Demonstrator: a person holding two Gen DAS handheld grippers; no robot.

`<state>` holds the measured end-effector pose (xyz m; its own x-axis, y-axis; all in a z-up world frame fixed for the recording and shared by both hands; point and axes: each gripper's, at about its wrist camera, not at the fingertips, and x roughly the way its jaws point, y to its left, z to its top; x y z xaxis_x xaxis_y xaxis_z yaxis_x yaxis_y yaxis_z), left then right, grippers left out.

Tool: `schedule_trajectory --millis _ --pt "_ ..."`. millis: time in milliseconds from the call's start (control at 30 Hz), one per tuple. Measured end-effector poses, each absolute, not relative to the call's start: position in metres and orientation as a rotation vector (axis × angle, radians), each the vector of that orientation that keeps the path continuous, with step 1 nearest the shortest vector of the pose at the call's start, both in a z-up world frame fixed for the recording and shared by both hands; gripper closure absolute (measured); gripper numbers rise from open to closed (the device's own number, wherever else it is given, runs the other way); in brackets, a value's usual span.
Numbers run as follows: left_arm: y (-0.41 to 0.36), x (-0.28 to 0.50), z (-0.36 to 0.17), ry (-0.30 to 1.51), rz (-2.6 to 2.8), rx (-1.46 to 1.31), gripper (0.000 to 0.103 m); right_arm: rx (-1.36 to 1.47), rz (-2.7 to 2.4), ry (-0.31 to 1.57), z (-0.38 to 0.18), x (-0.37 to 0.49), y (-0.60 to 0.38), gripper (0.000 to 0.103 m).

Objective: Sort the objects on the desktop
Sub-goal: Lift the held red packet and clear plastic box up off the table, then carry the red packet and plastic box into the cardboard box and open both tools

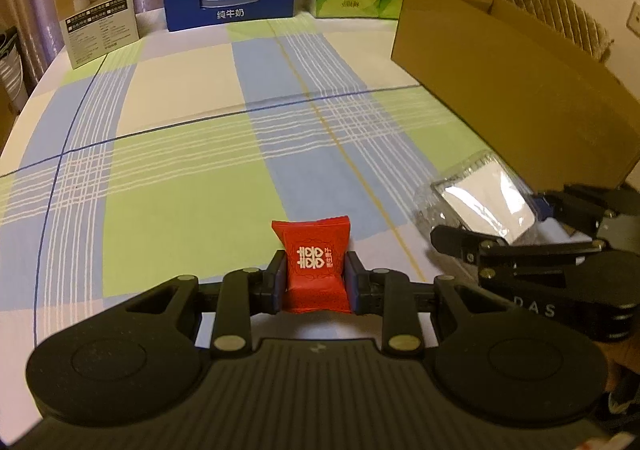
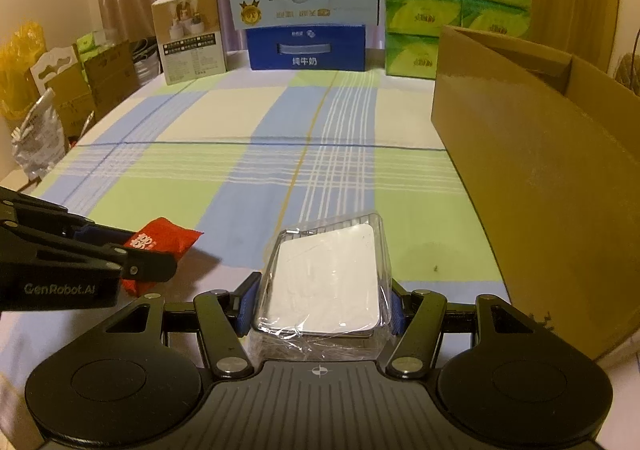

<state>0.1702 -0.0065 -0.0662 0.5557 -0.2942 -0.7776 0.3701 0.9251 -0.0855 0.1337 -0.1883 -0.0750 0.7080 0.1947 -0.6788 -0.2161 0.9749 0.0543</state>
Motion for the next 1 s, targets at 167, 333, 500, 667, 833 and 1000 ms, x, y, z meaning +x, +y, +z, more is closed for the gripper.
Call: schedule_trajectory --millis 167,333,500,667,833,1000 --pt "-0.011 0.164 -0.050 0.882 -0.378 0.053 0.079 -0.022 0.225 0.723 -0.056 0.127 -0.194 0.046" --pt "-0.020 0.152 -0.028 0.864 -0.371 -0.016 0.079 -0.001 0.216 0.687 -0.033 0.115 -0.205 0.046" --pt "-0.033 0.139 -0.003 0.828 -0.376 -0.041 0.079 0.019 0.201 0.636 -0.004 0.104 -0.215 0.046" --pt "-0.058 0.127 0.021 0.792 -0.419 -0.024 0.079 0.048 0.166 0.566 0.030 0.093 -0.236 0.046" --pt "-0.094 0.123 0.038 0.766 -0.481 -0.008 0.079 0.078 0.098 0.510 0.061 0.087 -0.272 0.046" --pt "-0.135 0.127 0.053 0.739 -0.546 0.010 0.079 0.097 0.015 0.482 0.080 0.086 -0.318 0.046"
